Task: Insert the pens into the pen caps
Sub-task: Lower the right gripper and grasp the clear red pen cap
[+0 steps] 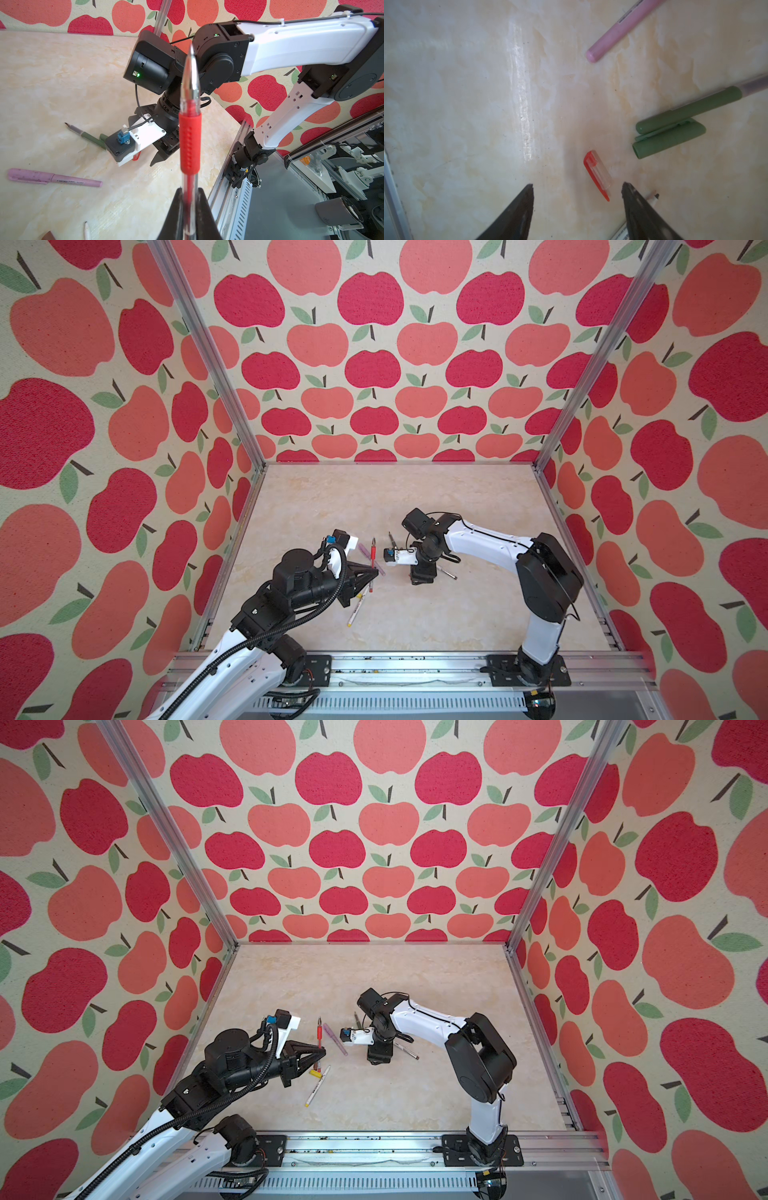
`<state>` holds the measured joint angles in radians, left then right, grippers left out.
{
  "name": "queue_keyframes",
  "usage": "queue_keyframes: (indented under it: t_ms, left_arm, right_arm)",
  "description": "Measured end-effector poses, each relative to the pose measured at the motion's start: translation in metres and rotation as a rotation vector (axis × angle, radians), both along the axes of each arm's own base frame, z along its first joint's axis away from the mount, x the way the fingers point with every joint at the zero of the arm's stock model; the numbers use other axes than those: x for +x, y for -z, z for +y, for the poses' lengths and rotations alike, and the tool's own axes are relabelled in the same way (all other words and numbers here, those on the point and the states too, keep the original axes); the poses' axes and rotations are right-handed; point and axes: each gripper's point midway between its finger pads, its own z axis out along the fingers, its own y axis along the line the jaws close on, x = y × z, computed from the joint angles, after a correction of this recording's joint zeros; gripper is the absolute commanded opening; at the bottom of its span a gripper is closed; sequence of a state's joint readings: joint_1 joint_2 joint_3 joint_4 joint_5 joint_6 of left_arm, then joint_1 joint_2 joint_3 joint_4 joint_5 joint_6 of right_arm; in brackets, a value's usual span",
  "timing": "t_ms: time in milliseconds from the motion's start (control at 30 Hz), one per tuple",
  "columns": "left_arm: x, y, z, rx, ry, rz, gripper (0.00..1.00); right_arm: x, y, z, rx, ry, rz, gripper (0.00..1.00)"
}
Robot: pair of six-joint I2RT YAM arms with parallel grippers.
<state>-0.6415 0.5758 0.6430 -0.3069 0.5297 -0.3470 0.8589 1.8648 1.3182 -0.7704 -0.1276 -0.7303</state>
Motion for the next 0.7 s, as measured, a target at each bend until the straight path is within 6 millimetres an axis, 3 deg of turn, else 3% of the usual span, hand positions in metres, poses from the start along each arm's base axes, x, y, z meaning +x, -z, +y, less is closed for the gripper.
queue_keyframes:
  t_ms: [333,700]
  left_arm:
    - [0.002,-0.001,-0.001,-0.005,-0.003,-0.004,0.05]
    - [0.005,-0.007,-0.004,-0.025,-0.004,-0.025,0.05]
  right_arm:
    - [0.014,0.029,-0.005,-0.076,0.004,-0.004,0.63]
    - [0.026,0.03,-0.001,-0.089,0.054,-0.028,0.36]
